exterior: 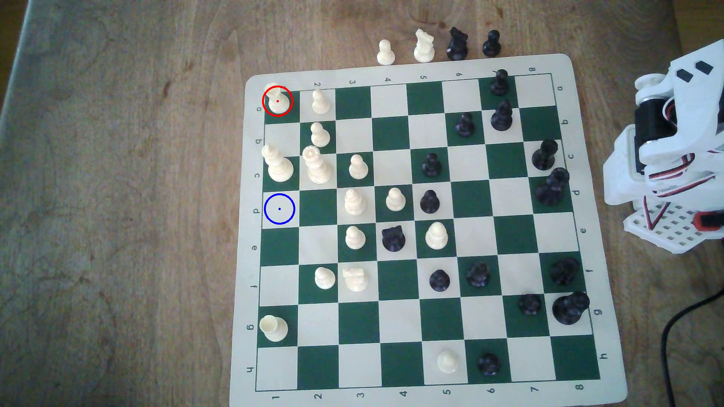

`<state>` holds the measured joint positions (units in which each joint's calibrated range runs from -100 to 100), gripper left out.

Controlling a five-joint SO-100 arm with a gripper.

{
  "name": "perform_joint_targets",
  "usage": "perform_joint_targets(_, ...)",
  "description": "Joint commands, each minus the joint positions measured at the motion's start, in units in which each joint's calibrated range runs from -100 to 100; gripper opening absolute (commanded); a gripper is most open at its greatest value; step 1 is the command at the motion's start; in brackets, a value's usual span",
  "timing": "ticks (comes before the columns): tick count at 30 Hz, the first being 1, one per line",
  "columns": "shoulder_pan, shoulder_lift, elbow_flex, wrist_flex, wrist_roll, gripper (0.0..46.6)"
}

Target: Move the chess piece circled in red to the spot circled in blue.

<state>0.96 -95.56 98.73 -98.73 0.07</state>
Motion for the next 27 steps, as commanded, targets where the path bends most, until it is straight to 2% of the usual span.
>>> perform_joint_targets(1,0.3,-0.3,1.2,-0.9,0.2,0.2)
perform_joint_targets(4,2.6,-0.3,1.2,3.6,0.2,0.2)
perform_joint_targets(9,8.5,-0.3,-4.1,22.4,0.2,0.2)
perform_joint_targets(13,12.6,-0.2,-13.6,49.2,0.2,0.2)
perform_joint_targets(18,16.8,-0.2,-16.5,73.2,-0.1,0.2)
perform_joint_targets(19,17.1,0.1,-17.0,76.4,-0.1,0.2)
perform_joint_targets(20,17.5,0.8,-17.6,79.6,-0.1,2.2)
perform_joint_targets(22,17.5,4.0,-19.3,84.8,-0.2,0.2)
perform_joint_targets(27,16.8,15.8,-27.6,98.3,-0.1,0.2)
